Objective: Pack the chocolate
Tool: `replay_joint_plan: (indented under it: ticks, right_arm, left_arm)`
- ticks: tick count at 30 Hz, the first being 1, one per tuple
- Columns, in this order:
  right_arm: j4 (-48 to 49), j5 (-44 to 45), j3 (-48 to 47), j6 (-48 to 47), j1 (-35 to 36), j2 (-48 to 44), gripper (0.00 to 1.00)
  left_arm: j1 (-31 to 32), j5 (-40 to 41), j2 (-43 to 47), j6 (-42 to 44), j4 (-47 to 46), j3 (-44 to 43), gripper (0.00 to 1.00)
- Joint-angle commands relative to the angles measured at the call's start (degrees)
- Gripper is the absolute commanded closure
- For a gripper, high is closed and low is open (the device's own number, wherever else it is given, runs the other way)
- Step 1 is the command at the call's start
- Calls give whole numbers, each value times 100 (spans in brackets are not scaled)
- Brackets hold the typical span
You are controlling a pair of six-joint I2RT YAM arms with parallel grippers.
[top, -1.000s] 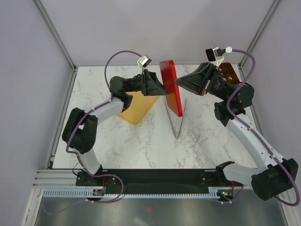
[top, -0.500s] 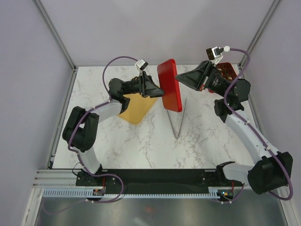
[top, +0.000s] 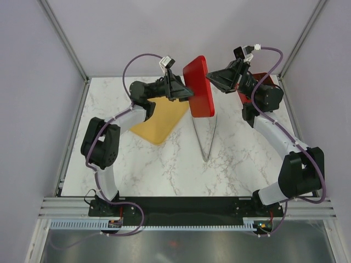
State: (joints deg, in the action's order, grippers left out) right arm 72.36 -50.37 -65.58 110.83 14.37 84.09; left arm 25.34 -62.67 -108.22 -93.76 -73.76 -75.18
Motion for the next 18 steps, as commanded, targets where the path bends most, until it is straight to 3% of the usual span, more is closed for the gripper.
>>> replay_joint_plan:
  ticks: [1,5,8,10,13,14,16,17,18]
  right_arm:
    - [2019,124,-385,1170,-66,168,100]
    - [1914,19,-569,1222,-224,239,100]
    - [1626,-236,-518,1126,-478,265,100]
    - [1221,-403,-368,584,-697,230,97]
    - [-507,-807,-87,-1294,-892,46,81]
    - [-1782,-860,-60,-1866,-927,-24,77]
    - [-3326,-712,-173,-3200,-1041,-234,71]
    - [-4908,-589,-296,-4434,-1059,-279,69]
    - [-5551,-336,-428,-5047,-1094,-297,66]
  left_arm:
    - [-3,168,-172,-406,-2152,-682,11]
    - [-73,220,-322,-486,-2152,-946,14]
    - [-108,291,-366,-503,-2152,-955,26]
    - [-117,291,-384,-521,-2152,-894,37]
    - [-126,291,-489,-609,-2152,-806,48]
    - [-135,317,-515,-644,-2152,-762,51]
    - [-161,335,-620,-723,-2152,-718,58]
    - [-170,335,-647,-749,-2152,-692,60]
    - [-205,317,-682,-793,-2152,-665,64]
